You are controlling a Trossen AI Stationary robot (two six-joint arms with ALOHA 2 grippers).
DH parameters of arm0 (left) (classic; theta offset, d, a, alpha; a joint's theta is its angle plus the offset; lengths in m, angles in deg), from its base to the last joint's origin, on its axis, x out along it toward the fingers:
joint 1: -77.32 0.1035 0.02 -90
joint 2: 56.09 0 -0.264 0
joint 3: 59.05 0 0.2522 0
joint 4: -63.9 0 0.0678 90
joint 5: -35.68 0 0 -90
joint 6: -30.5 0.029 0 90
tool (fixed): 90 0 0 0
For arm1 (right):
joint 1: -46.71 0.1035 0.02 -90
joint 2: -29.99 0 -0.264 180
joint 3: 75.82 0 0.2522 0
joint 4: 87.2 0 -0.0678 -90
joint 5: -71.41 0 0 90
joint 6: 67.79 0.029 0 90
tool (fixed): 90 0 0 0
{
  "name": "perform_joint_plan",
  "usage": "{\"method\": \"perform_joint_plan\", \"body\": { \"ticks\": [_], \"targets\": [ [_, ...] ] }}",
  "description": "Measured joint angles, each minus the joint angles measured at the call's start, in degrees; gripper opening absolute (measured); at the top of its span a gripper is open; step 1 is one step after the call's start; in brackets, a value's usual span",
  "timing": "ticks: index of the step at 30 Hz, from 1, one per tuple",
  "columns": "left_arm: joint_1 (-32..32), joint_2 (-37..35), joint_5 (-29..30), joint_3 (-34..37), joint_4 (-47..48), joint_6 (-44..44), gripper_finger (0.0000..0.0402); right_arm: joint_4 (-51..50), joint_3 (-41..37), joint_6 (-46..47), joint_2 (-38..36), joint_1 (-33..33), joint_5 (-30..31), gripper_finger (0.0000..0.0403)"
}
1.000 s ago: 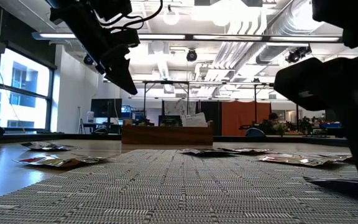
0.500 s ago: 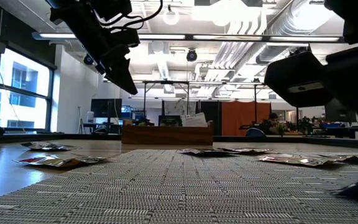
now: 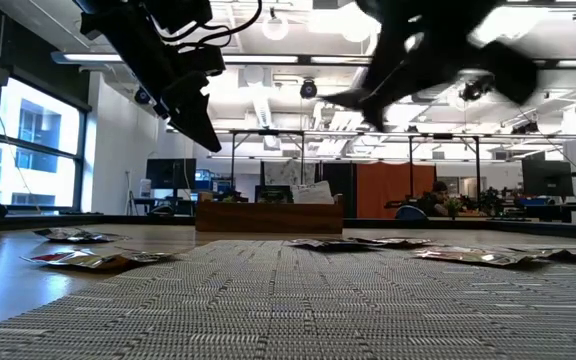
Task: Pick & Place Tea
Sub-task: Put the black tea bag into the middle section of the wooden organizer
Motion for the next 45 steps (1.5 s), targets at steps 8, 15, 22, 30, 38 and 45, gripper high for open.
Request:
{"method": "perform_joint_plan", "body": {
  "ticks": [8,15,22,30,38,45],
  "targets": [
    [-0.01,0.00,-3.04,0.00,0.07,0.02,0.0147,8.11,-0.05,-39.94,2.17,-22.71,4.76,0.0040],
    [-0.01,0.00,-2.60,0.00,0.41,0.20,0.0147,32.32,0.06,-70.93,7.81,-36.12,1.70,0.0029],
    [0.00,0.00,-2.46,0.00,0.35,1.62,0.0147,35.12,-0.01,-75.85,12.44,-39.55,-10.15,0.0037],
    [0.00,0.00,-2.27,0.00,-0.15,1.57,0.0147,39.61,-0.01,-75.39,15.92,-39.65,-7.82,0.0032],
    [0.00,0.00,-2.27,0.00,-0.11,1.55,0.0147,43.80,0.02,-75.31,16.08,-40.68,-9.17,0.0037],
    [0.00,0.00,-2.30,0.00,-0.06,1.54,0.0147,37.95,0.02,-75.23,16.08,-42.12,-11.51,0.0044]
  ]
}}
